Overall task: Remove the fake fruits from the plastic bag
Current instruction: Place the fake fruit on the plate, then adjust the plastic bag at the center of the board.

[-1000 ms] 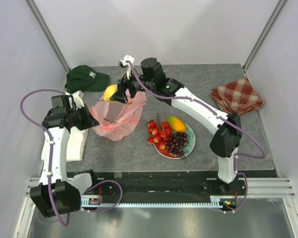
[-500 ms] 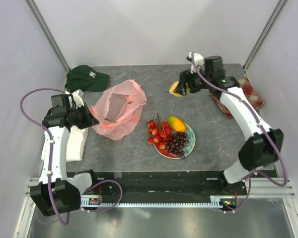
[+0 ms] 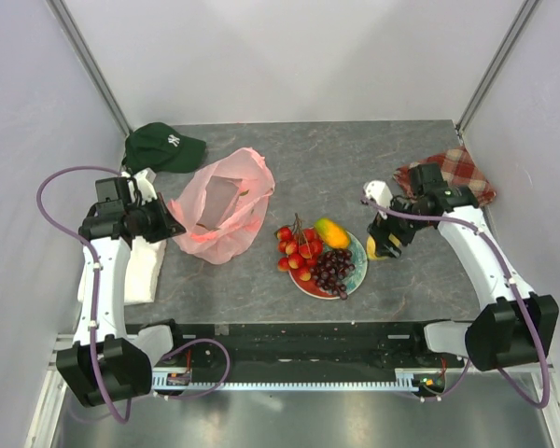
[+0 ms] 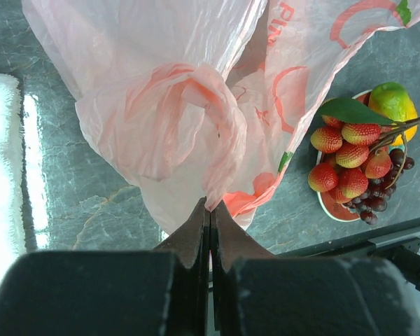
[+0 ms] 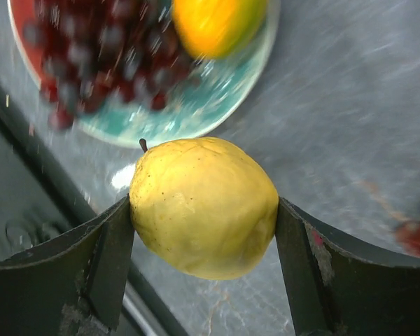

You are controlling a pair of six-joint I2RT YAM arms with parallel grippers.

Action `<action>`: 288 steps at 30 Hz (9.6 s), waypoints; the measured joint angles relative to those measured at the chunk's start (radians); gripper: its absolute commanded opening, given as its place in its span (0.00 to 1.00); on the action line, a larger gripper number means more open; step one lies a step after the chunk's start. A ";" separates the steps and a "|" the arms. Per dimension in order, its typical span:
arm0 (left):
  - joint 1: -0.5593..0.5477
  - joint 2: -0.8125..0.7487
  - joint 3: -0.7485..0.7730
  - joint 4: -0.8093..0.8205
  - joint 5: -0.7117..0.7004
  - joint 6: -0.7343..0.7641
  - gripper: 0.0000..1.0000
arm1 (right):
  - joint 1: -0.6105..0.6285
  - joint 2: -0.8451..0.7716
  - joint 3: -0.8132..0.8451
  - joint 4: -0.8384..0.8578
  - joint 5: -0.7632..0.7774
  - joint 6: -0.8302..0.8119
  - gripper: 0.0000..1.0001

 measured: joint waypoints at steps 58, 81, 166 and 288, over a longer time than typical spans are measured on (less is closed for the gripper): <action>0.060 -0.005 -0.009 0.018 0.019 0.000 0.02 | 0.087 0.618 0.253 -0.325 -0.211 -0.368 0.36; 0.068 -0.011 -0.015 0.019 0.026 0.000 0.02 | 0.134 0.627 0.187 -0.249 -0.269 -0.234 0.98; 0.073 -0.026 -0.100 -0.206 -0.072 -0.148 0.02 | 0.896 1.217 1.085 0.561 0.308 0.468 0.76; 0.095 0.357 0.311 -0.343 -0.020 0.309 0.02 | 0.737 1.336 1.202 0.814 0.396 0.462 0.66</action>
